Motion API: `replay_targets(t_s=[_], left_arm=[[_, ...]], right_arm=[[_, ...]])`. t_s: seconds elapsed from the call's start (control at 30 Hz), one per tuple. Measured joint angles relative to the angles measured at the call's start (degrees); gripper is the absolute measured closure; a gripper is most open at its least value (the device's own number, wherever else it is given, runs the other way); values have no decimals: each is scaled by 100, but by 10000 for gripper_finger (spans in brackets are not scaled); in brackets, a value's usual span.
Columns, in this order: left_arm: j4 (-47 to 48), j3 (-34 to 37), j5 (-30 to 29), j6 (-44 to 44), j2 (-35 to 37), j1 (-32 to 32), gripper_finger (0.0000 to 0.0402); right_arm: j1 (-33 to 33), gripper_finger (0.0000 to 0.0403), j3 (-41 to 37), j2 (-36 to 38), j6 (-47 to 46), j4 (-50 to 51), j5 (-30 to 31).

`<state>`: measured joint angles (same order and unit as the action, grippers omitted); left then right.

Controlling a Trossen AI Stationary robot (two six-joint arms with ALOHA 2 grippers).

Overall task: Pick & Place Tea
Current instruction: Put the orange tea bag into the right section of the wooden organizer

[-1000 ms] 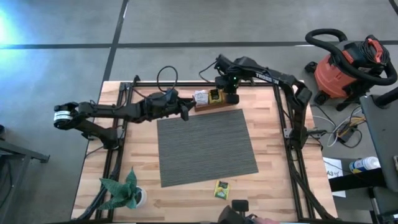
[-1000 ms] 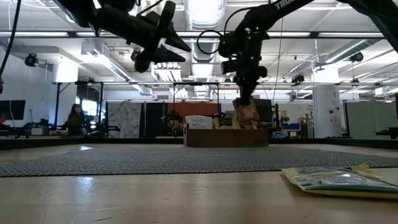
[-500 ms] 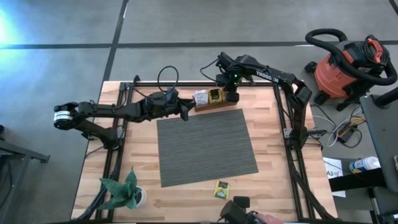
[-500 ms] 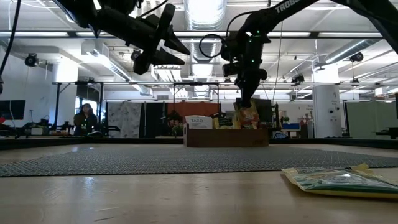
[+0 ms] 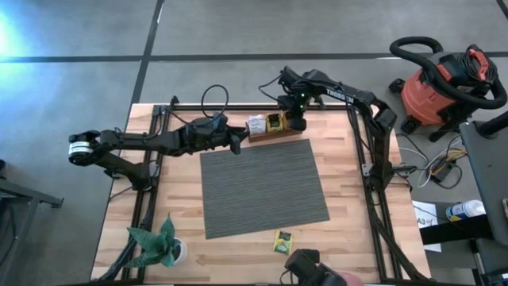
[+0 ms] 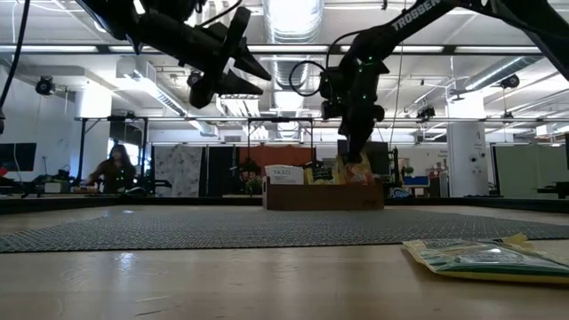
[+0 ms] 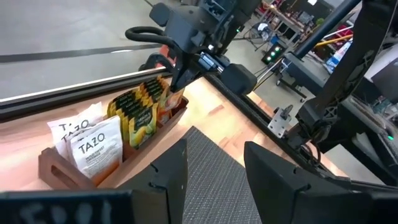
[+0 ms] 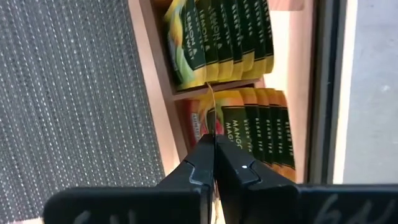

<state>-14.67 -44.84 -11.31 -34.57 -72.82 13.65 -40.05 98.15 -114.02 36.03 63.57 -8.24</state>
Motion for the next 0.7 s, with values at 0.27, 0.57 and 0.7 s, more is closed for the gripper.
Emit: replay_targets(t_s=[0.27,0.57,0.7], left_arm=[[67,0,-2,-4,0,0,251],[105,0,-4,-2,0,0,251],[111,0,-7,1,0,0,251]], right_arm=[[-63,394,-167,-21,90,-260,-133],[-229,394,-306,-36,148,-395,-290],[-262,394,-362,-41,205,-479,-294]])
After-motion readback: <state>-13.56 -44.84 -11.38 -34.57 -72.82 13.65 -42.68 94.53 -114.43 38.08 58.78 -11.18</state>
